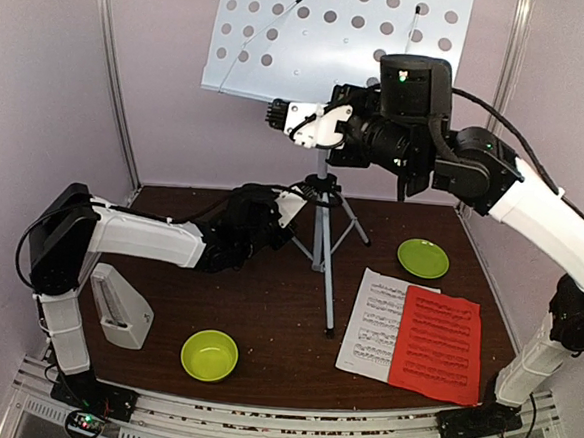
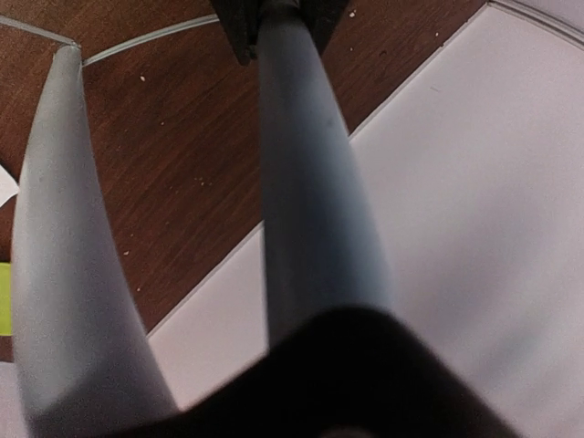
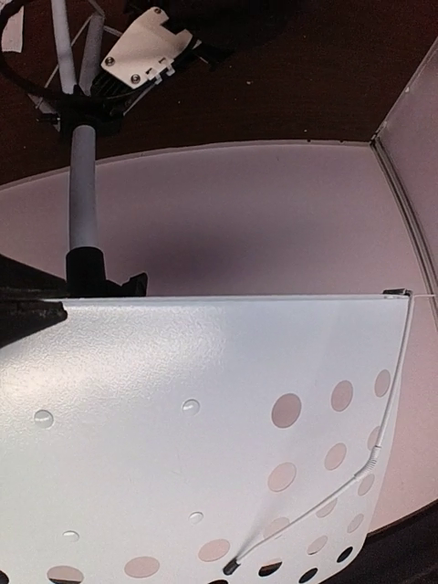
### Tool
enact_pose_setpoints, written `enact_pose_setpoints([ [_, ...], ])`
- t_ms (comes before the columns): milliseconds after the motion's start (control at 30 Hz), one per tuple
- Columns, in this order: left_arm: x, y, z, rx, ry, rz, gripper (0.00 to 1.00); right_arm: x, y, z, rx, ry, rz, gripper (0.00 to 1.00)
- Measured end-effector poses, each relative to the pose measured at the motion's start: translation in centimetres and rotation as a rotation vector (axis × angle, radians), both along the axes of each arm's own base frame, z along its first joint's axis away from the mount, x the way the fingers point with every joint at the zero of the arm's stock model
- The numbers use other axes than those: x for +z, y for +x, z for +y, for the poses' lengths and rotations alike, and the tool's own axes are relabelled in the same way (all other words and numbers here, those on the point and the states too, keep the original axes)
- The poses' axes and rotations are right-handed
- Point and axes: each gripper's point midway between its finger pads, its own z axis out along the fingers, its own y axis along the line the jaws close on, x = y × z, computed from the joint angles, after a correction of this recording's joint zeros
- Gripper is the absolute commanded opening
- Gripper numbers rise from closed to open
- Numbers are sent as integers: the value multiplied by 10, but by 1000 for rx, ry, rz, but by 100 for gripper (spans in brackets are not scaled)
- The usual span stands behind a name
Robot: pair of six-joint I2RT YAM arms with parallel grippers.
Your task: Set up the instrument practice props
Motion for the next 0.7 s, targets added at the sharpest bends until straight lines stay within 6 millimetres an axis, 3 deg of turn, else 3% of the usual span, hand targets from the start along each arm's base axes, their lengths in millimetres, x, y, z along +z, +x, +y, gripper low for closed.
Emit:
enact_pose_setpoints([
  [100, -11, 4, 3, 32, 2, 3, 0, -14, -1, 10, 0, -28, -11, 0],
  [433, -14, 2, 18, 97, 5, -18, 0, -19, 4, 16, -22, 56, -69, 0],
  [600, -14, 0, 20, 100, 14, -12, 0, -18, 4, 17, -21, 100, -76, 30],
  [700, -16, 0, 20, 97, 22, -6, 0, -7, 0, 19, -6, 173, -80, 50],
])
